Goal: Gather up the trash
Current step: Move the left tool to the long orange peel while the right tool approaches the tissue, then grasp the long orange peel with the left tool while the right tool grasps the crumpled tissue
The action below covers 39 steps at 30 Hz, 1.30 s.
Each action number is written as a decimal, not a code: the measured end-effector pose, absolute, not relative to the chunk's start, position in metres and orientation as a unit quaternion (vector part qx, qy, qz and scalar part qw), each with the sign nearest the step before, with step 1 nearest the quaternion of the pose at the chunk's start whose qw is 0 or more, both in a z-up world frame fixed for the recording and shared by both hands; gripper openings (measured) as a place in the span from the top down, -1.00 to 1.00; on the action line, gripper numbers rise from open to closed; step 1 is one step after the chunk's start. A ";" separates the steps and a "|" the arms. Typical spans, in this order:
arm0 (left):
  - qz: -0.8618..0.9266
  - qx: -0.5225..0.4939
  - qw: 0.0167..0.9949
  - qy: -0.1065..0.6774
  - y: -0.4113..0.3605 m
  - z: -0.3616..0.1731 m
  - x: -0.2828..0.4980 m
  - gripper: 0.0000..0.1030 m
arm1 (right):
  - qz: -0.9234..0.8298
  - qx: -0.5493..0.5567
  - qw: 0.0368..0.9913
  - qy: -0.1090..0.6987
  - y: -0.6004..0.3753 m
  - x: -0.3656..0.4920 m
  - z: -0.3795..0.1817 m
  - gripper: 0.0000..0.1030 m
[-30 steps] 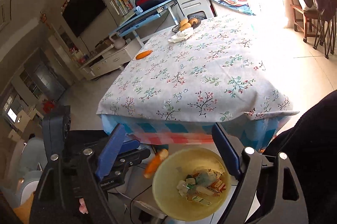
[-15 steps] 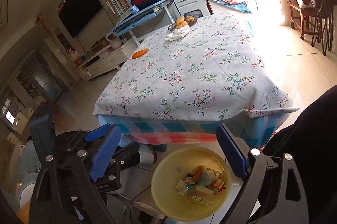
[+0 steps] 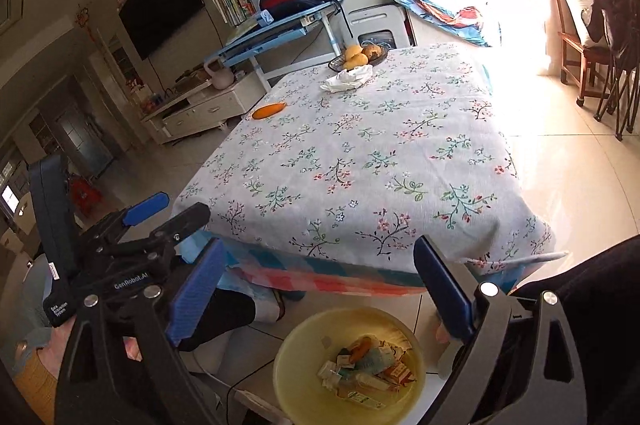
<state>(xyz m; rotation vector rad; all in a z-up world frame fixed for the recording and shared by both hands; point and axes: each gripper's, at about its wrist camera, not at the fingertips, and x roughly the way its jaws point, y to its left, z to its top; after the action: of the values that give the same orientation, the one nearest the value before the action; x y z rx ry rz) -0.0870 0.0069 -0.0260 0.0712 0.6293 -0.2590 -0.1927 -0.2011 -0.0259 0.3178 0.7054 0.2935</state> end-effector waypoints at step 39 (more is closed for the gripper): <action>-0.141 0.206 0.891 0.380 0.012 -0.088 0.252 -0.52 | 0.131 0.045 0.897 0.419 -0.153 0.171 -0.068 -0.76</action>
<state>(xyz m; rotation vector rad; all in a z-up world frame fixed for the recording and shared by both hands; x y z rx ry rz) 0.2522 0.0119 -0.0878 0.4286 0.7884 -0.2921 0.1714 -0.1529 -0.0678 0.0927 0.8672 0.2723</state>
